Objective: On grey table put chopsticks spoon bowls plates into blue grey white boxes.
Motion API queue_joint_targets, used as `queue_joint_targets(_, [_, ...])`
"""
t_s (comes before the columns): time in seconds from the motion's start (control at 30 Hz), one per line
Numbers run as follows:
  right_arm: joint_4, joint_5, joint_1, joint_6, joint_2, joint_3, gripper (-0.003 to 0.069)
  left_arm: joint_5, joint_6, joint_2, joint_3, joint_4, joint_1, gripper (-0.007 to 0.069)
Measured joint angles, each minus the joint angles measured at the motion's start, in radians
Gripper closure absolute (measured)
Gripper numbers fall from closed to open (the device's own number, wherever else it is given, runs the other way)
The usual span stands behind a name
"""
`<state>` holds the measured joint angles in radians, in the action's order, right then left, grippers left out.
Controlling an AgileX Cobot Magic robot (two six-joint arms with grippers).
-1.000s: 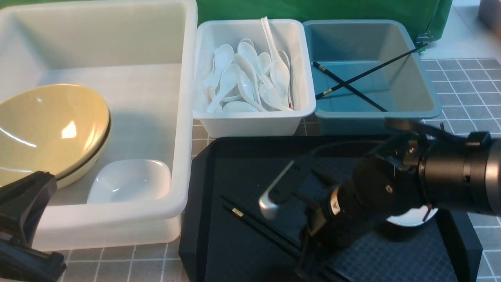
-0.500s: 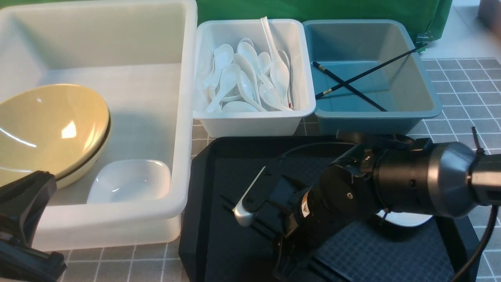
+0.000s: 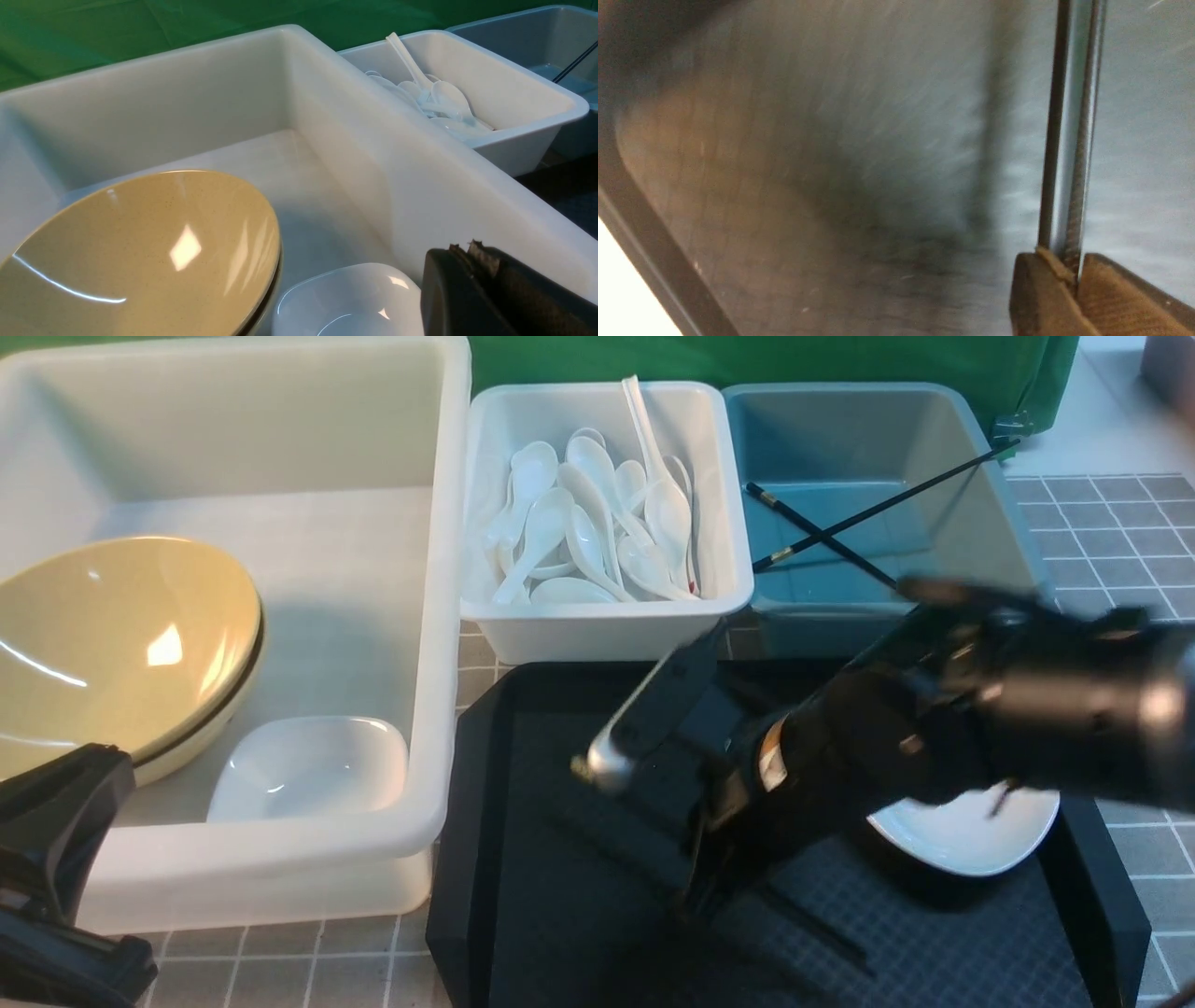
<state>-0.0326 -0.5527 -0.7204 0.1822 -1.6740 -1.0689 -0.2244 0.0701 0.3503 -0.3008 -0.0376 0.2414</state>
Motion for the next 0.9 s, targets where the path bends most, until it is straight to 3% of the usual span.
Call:
queue_joint_targets(0.17, [0.001,0.033,0.08,-0.002,0.105,0.0,0.0537,0.0,0.0,0.0,0.0,0.0,0.0,0.0633])
queue_joint_targets(0.33, [0.015,0.291,0.231,-0.002,0.158,-0.011,0.0537,0.0,0.0,0.0,0.0,0.0,0.0,0.0633])
queue_joint_targets(0.43, [0.019,0.553,0.347,-0.038,0.116,-0.08,0.0537,0.0,0.0,0.0,0.0,0.0,0.0,0.0633])
queue_joint_targets(0.53, [0.019,0.64,0.415,-0.111,0.016,-0.185,0.0537,0.0,0.0,0.0,0.0,0.0,0.0,0.0633])
queue_joint_targets(0.63, [0.019,0.618,0.456,-0.141,-0.094,-0.291,0.0515,0.0,0.0,0.0,0.0,0.0,0.0,0.0633])
queue_joint_targets(0.73, [0.02,0.454,0.497,-0.156,-0.241,-0.416,0.0397,0.0,0.0,0.0,0.0,0.0,0.0,0.0633])
queue_joint_targets(0.9, [0.023,0.156,0.509,-0.159,-0.294,-0.491,0.0281,0.0,0.0,0.0,0.0,0.0,0.0,0.0633])
